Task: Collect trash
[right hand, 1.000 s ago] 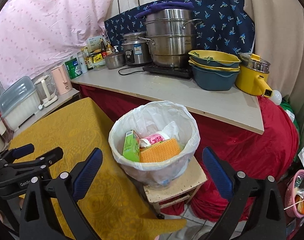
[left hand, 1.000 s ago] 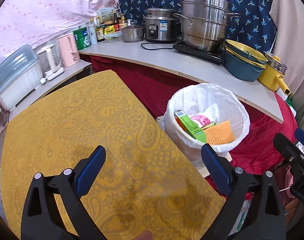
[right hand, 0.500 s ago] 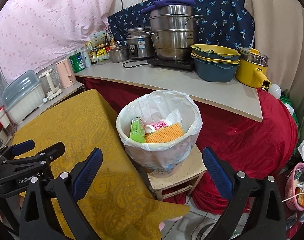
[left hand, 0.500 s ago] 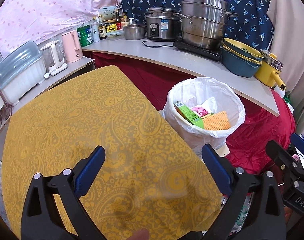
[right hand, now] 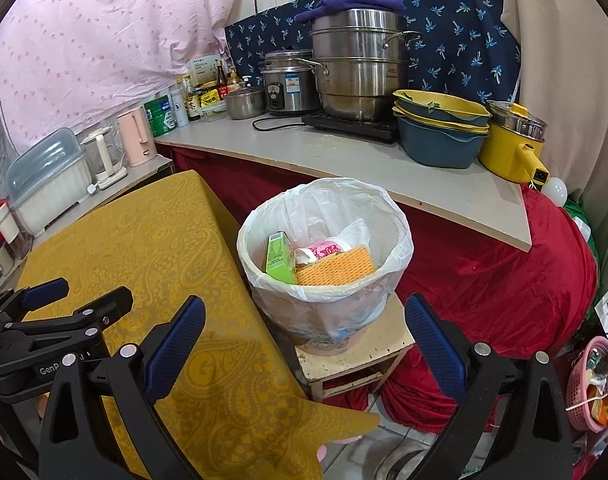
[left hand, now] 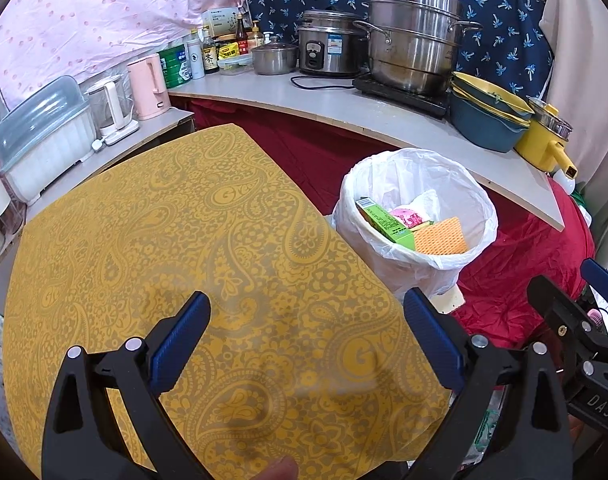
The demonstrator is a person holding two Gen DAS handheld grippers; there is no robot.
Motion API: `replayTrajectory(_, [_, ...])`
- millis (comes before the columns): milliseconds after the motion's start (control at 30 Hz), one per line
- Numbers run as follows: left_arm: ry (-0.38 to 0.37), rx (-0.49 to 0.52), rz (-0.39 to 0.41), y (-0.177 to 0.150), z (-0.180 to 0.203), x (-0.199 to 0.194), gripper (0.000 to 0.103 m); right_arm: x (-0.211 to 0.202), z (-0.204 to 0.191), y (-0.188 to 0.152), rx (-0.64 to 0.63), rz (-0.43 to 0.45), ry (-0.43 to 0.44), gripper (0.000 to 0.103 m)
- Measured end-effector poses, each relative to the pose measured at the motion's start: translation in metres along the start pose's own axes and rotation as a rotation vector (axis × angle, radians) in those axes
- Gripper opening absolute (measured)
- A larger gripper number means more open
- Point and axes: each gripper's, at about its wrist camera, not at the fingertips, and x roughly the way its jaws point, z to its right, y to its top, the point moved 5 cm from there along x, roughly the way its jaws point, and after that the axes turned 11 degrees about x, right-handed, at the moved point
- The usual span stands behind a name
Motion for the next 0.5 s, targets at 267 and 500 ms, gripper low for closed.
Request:
replayTrajectory(267, [0.007, 0.006, 0.004, 0.0002, 0.0001, 0.0013, 0.093, 0.0011, 0.0003, 0.0, -0.005, -0.002, -0.003, 0.096])
replayTrajectory(500, [0.01, 0.006, 0.003, 0.0008, 0.001, 0.0036, 0.093, 0.0017, -0.0001, 0.0, -0.006, -0.003, -0.003, 0.096])
